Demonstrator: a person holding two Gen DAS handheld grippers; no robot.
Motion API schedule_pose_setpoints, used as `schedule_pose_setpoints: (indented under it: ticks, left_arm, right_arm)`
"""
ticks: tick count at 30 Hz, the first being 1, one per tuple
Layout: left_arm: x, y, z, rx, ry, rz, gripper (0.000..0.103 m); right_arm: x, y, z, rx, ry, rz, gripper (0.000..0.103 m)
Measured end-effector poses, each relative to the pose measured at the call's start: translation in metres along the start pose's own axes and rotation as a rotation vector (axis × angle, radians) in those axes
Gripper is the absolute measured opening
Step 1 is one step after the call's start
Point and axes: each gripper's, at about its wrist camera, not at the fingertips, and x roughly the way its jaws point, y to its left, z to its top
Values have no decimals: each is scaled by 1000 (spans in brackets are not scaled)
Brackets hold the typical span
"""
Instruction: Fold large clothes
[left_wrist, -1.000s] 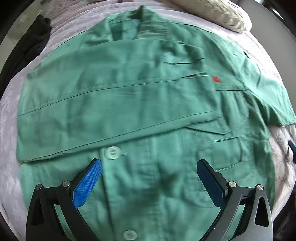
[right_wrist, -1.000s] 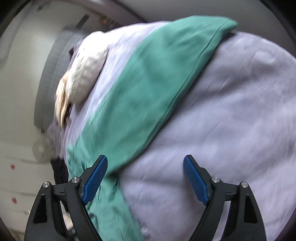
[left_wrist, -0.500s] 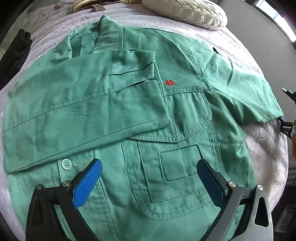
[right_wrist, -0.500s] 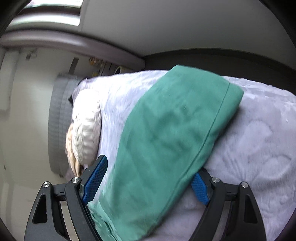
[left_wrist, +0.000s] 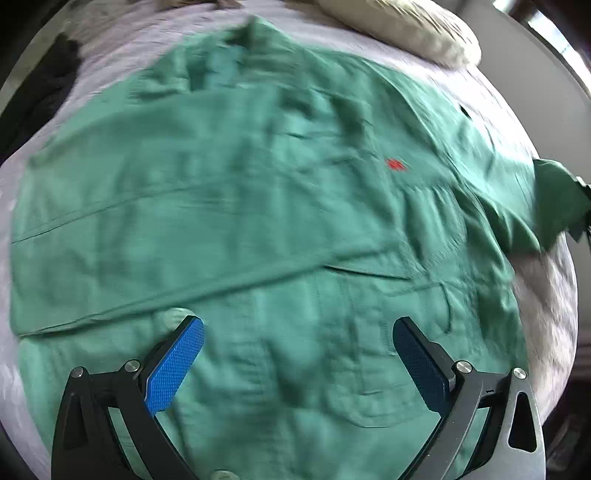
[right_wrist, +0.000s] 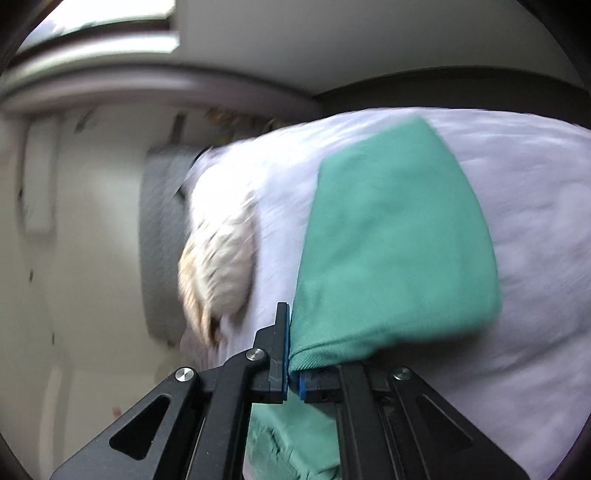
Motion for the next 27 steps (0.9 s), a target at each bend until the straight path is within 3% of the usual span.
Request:
schedule_pose_setpoints:
  ticks: [5,7,10,11,14,17,20,21,22,23,24,25,27]
  left_arm:
    - [-21,33,13,-41,-96,48,102]
    - [-31,55,22,-52,-125,67,102]
    - [-49,92,18,-87,-170,96,102]
    - [-70,117,13,-96,-178,101,102]
    - [-83,163,0,-144,-191,119,102]
    - [-85,192,-14,-176,-187,137,102]
    - [-83,216,-25,-196,-172,136,102]
    - [-83,222,-28,-203,-169,130,102]
    - [-84,227,-32,-210,-168,124,102]
    - [-85,232,-34,-215,-167,120,102]
    - [-86,238,-37,-223,-167,113,102]
    - [-87,242,-38,-228,-169,109,102]
    - [-91,249,-42,-238,-170,104,102]
  right_arm:
    - [38,86,-53,-255,122,54,4]
    - [59,123,-87,-401,176,47,5]
    - [103,175,-165,-661,280,14,5]
    - [112,182,-188,-717,311,10,5]
    - [155,187,-269,-844,445,-23,5]
    - [207,161,-336,-875,572,-98,6]
    - [245,127,-364,-861,632,-250,10]
    - [251,120,-366,-834,638,-284,15]
    - [251,113,-365,-790,644,-289,30]
    - [246,108,-362,-730,648,-264,59]
    - [239,105,-358,-673,647,-235,74]
    - [232,105,-355,-638,635,-211,82]
    - [207,105,-345,-580,529,-208,82]
